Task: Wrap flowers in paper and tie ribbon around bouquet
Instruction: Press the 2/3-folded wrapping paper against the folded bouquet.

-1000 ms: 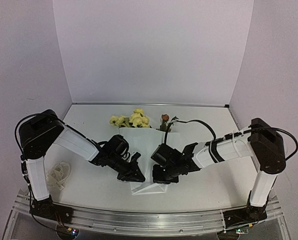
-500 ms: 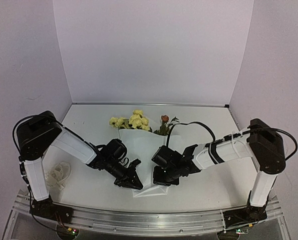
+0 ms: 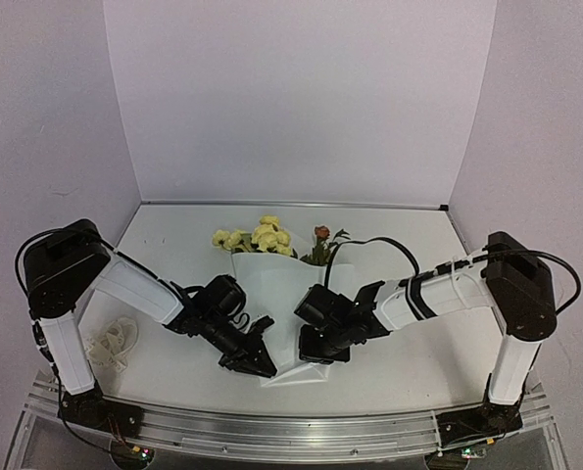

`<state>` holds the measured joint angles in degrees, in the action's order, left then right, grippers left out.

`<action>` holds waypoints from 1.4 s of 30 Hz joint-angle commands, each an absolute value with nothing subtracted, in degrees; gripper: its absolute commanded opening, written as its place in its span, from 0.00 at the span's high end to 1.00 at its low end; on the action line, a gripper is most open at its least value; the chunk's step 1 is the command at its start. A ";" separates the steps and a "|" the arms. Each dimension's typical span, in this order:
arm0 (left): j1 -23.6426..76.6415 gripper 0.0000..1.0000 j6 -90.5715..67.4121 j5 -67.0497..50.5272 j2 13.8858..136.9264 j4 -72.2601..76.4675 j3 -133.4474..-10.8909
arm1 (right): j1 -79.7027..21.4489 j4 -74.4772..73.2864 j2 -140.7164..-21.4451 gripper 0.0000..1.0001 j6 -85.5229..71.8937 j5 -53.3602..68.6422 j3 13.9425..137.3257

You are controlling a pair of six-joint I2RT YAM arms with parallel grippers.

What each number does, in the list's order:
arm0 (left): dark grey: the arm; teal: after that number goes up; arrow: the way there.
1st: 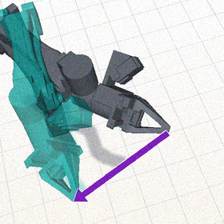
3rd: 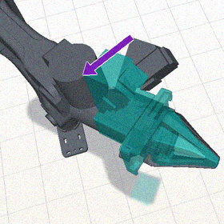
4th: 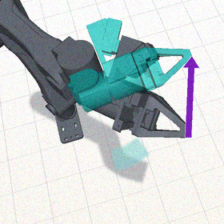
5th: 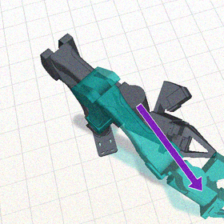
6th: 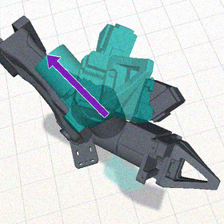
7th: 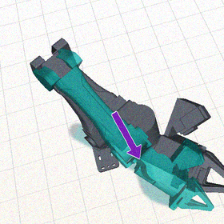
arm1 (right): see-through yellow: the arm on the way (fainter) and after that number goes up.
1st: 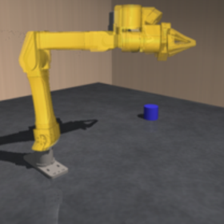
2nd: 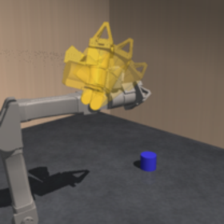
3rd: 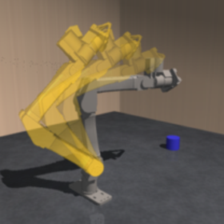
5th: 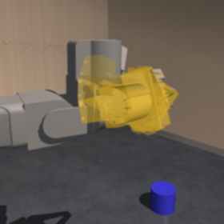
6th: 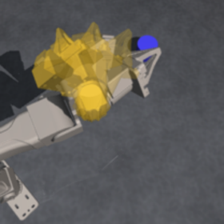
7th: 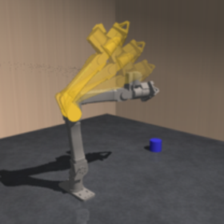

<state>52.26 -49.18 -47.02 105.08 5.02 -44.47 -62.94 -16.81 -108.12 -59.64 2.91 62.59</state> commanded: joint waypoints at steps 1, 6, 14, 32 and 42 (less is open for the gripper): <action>53.38 0.87 -46.58 -44.00 104.99 0.88 -44.04 | -62.89 -19.07 -109.46 1.00 -59.26 1.48 64.70; 53.96 0.89 -47.20 -41.63 107.51 1.68 -43.08 | -62.86 -19.26 -108.90 1.00 -59.07 1.41 65.06; 54.18 0.90 -48.85 -38.05 107.59 1.79 -41.14 | -64.34 -19.75 -104.85 0.88 -59.46 2.56 67.75; 54.57 0.91 -49.58 -36.22 107.33 1.85 -40.59 | -68.10 -6.37 -108.61 0.94 -72.60 1.96 60.97; 54.56 0.92 -49.35 -35.95 107.07 1.64 -40.02 | -65.71 -6.06 -104.59 0.95 -73.37 -0.83 53.22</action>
